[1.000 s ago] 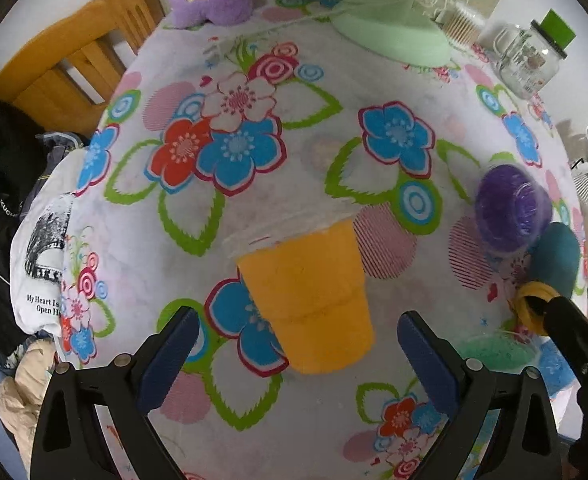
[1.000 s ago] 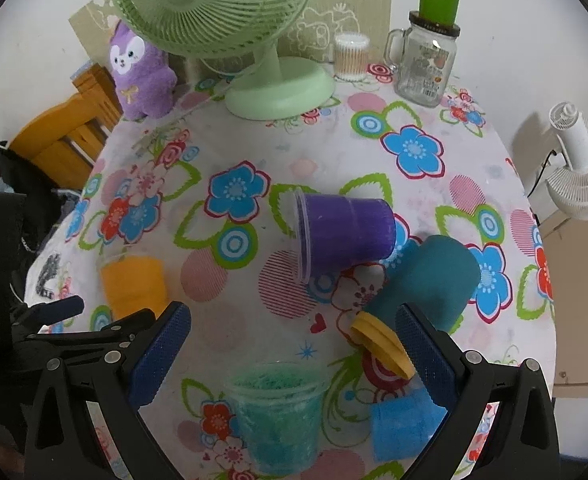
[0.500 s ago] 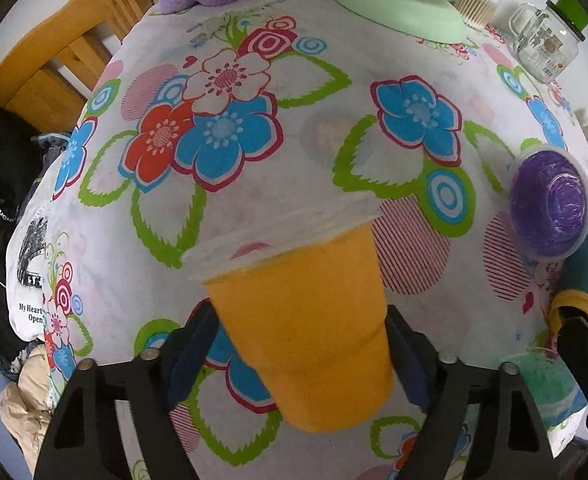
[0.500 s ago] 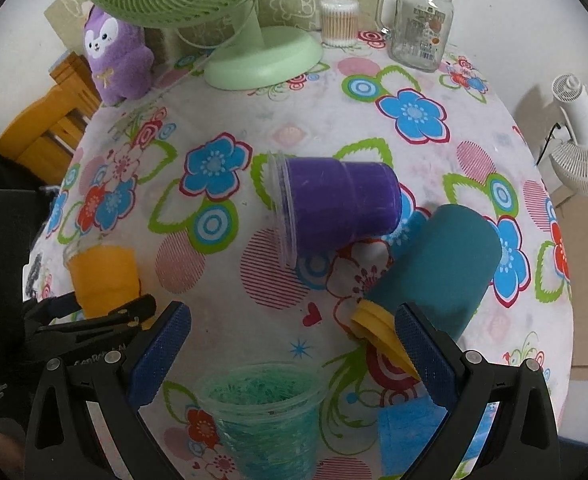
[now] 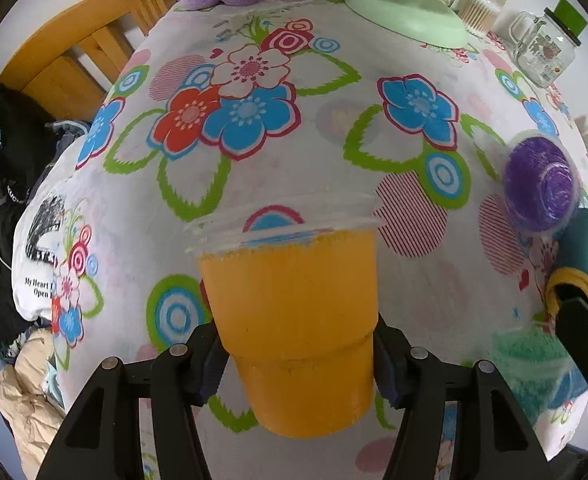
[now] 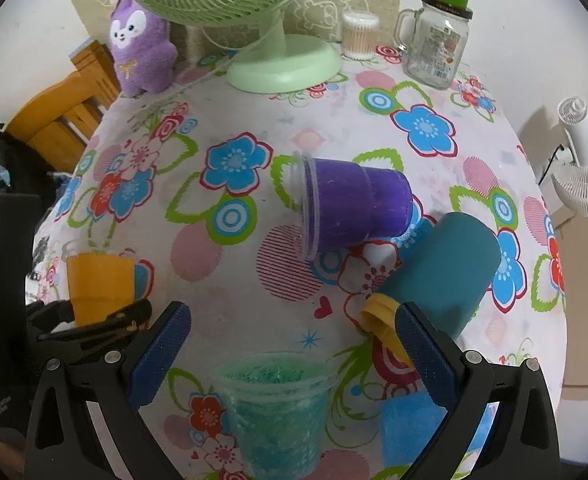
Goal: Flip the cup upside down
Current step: 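Lift the orange cup with the left tool toward the right tool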
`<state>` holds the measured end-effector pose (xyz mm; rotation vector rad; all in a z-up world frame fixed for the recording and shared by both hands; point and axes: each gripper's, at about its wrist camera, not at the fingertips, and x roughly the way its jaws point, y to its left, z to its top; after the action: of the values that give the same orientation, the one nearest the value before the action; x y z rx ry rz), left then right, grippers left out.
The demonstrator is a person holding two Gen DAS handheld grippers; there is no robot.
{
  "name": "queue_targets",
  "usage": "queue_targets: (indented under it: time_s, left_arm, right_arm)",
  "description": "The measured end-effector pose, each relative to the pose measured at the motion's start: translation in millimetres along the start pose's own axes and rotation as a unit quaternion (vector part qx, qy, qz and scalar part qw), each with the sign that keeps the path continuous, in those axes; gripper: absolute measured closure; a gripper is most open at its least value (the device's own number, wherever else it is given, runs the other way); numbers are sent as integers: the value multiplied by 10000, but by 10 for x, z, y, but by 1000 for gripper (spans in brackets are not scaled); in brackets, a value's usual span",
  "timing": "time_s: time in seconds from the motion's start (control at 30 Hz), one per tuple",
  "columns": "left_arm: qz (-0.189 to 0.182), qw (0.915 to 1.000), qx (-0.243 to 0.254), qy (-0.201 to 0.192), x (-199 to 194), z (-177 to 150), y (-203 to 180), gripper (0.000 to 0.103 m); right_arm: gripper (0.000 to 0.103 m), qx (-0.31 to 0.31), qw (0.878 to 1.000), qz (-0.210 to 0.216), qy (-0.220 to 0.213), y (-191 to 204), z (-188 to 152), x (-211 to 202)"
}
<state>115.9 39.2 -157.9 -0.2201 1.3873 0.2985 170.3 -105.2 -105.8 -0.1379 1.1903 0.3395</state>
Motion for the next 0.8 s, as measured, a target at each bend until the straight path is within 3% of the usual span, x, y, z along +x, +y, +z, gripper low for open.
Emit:
queue_targets:
  time_s: [0.33,0.53,0.67,0.8]
  left_arm:
    - [-80,9999,19,101,-180,-409,-48,40]
    - [-210,9996,-10,195,-110,-425,-107,39]
    - [-367,9991,-104,158,-81,-494,-69,18]
    - [-378,9992,92,55,-144,-522,-18,10]
  right_arm:
    - [0,-184,9998,56,-65,69,-252,-158]
    - [0,-223,9997,32,-12,57,-416,-167]
    - [0,-244,9997,-34,-1,38,-477,-177]
    - [0,-195,9998,-32,-37,28,-506,-218]
